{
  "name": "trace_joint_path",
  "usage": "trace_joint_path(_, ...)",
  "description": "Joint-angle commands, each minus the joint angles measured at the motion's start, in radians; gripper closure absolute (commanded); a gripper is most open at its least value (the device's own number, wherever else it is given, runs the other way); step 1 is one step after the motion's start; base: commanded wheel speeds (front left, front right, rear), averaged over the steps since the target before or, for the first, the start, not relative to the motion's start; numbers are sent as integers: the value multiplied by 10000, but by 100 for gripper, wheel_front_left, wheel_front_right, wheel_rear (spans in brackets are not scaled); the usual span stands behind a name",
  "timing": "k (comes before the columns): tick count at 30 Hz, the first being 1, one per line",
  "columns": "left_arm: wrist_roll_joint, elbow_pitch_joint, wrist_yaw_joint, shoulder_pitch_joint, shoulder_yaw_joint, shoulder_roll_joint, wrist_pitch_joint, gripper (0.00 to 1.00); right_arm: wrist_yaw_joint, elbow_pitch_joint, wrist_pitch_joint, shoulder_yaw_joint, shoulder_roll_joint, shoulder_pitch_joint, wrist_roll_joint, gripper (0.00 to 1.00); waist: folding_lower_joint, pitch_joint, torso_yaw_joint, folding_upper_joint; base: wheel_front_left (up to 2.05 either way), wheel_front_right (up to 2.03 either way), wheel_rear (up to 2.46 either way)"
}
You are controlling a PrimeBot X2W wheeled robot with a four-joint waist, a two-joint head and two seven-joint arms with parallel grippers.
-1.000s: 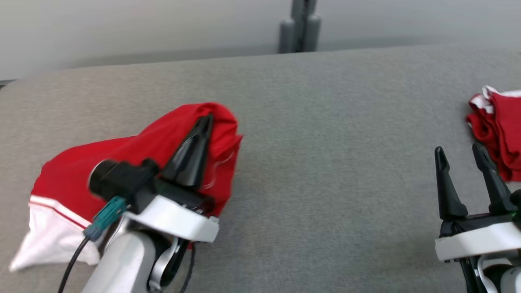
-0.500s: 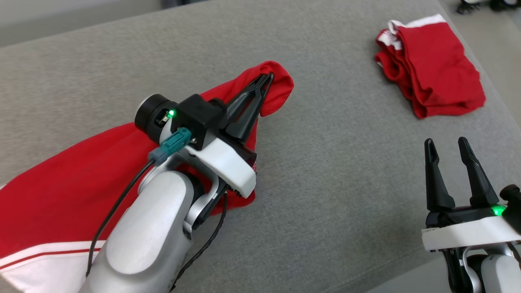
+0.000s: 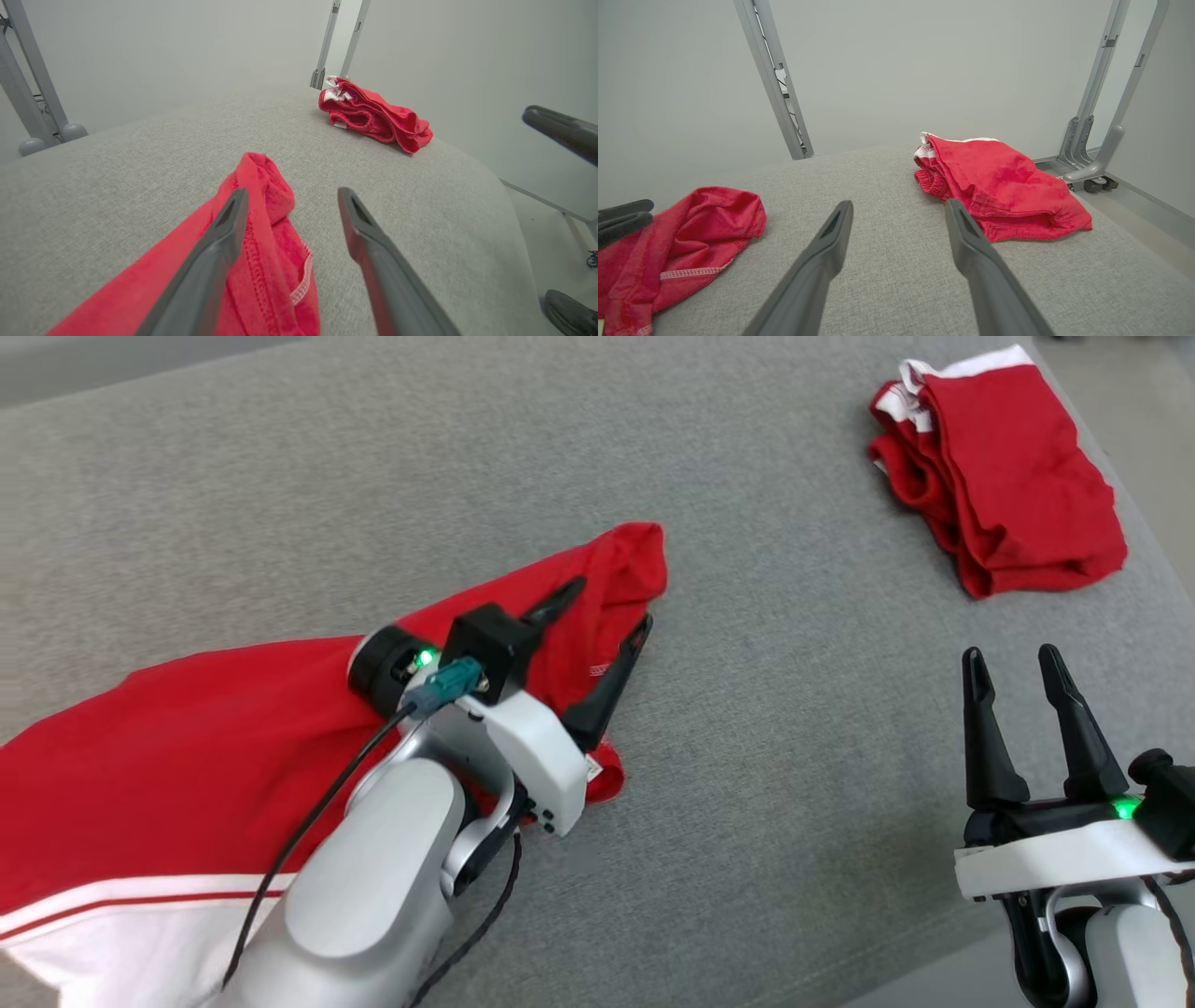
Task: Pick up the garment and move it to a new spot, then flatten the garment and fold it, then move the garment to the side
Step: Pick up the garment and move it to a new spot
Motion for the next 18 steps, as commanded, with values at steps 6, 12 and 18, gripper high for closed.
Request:
trace_joint_path(6,-132,-315,379,746,314,232,-862,0,1,-35,252,-177,-38,180,-279,0,0,-860,1076,0,0,0,0)
trace_joint_path(12,-460,-645,1161,1491,1324,576,-1925,0,1,-300,658,-319,-43,465,-603,0,0,-1488,2030,0,0,0,0)
trace_joint_path(18,-811,-712,1821,2231,2458,1100,-2388,0,1,-553,1063,-397,-42,752,-822,0,0,-2005,2768,0,0,0,0)
